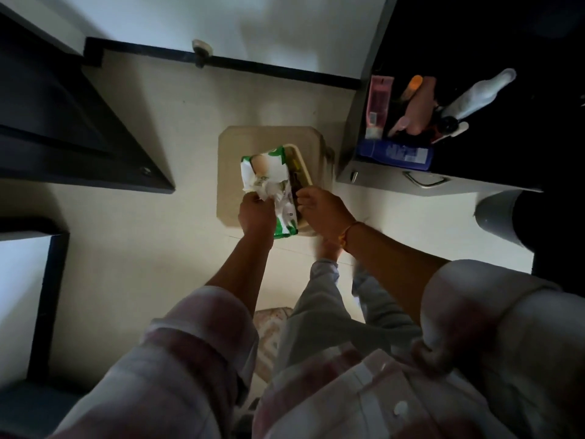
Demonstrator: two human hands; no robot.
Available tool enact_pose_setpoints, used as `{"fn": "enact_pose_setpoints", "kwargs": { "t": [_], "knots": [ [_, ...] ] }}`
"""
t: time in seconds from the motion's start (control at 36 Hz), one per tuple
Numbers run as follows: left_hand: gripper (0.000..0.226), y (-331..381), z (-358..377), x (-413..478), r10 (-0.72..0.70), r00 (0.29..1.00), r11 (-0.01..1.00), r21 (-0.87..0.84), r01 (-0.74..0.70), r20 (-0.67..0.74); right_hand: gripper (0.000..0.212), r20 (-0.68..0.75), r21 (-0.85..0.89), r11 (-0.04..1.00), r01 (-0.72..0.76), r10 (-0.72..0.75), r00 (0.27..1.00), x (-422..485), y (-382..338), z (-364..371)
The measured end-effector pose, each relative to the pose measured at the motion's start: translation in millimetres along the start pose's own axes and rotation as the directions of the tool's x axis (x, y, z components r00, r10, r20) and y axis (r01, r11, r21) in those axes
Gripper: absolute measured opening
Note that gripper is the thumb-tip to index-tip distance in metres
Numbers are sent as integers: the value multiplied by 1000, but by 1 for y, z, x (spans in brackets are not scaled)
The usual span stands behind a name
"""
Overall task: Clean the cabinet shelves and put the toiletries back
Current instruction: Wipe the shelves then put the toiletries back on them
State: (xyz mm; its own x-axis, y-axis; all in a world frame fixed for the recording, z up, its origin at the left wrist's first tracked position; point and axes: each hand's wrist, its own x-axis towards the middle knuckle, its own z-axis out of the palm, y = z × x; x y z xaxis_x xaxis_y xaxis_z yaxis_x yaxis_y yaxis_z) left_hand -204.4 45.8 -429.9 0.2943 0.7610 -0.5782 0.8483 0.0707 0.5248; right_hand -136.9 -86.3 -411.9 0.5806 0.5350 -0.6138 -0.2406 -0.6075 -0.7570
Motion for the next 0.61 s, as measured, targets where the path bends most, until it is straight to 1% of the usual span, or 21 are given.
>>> {"fn": "enact_pose_setpoints", "kwargs": {
  "t": [0.06,0.11,0.19,0.28,0.39,0.5,0.56,0.61],
  "knots": [
    [13,2,-2,7,29,999,999,45,-28,-30,34,31,21,1000,21,-21,999,-3,2,-1],
    [19,3,-1,12,62,998,995,83,-60,-26,32,31,14,1000,2,-3,1000,-2,7,-1],
    [24,3,2,17,32,999,999,42,-31,-16,32,17,-99,995,-9,11,1000,-2,10,-3],
    [24,2,2,18,-14,1000,999,32,15,-8,35,30,-122,992,-25,29,999,-5,10,-4],
    [36,1,-1,15,-9,1000,1000,1,9,-12,36,1,-171,985,-17,18,1000,-8,10,-5],
    [43,3,-7,5,113,993,993,37,-112,-33,36,-26,-217,976,10,-16,1000,-11,6,-8],
    [42,4,-9,-2,213,976,973,96,-208,-52,36,-39,-251,967,44,-56,998,-15,3,-12],
    [39,8,-9,-11,331,943,934,162,-320,-44,35,-60,-283,956,74,-95,994,-19,1,-16]
  ]
}}
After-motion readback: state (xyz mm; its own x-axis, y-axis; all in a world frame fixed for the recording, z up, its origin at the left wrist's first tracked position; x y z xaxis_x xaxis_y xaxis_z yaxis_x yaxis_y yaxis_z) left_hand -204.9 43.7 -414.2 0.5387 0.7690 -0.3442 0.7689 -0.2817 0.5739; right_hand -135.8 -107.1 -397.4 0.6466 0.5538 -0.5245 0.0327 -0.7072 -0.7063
